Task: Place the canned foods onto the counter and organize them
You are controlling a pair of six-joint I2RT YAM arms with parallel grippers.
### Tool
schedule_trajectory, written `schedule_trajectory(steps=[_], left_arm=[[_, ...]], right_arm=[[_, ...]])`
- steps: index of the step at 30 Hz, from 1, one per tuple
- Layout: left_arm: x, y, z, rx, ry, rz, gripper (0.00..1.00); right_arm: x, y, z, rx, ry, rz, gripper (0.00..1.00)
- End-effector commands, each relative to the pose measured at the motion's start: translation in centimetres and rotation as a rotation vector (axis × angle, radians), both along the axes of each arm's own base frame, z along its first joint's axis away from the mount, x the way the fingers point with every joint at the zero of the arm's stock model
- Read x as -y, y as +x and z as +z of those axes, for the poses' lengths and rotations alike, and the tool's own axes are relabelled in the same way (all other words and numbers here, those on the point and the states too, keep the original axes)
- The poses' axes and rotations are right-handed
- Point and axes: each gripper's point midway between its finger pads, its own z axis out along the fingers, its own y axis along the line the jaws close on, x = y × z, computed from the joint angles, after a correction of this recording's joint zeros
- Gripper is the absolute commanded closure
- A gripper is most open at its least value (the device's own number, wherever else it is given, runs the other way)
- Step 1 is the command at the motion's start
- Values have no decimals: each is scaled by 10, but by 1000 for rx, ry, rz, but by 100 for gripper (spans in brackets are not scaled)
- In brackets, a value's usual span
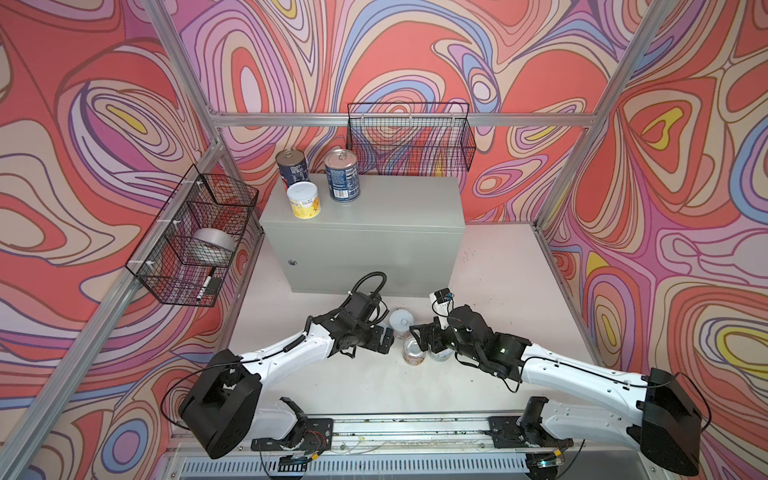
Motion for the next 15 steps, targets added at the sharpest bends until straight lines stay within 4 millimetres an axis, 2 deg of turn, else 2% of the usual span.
schedule_trajectory(steps=[1, 2, 7, 8, 15], left_arm=[[8, 9, 4, 21, 6, -20, 21], [7, 11, 4, 24, 14, -18, 28], [1, 20, 5, 53, 55, 19, 22], [1, 21, 4, 50, 65, 18, 18], [2, 29, -9, 30, 124, 4, 13]], right_arm=[[7, -2, 1, 13, -13, -4, 11], [5, -3, 2, 10, -7, 7, 11], [6, -3, -5, -6, -29, 1, 11], [7, -3, -7, -9, -34, 0, 11], [10, -3, -5, -3, -29, -11, 11]])
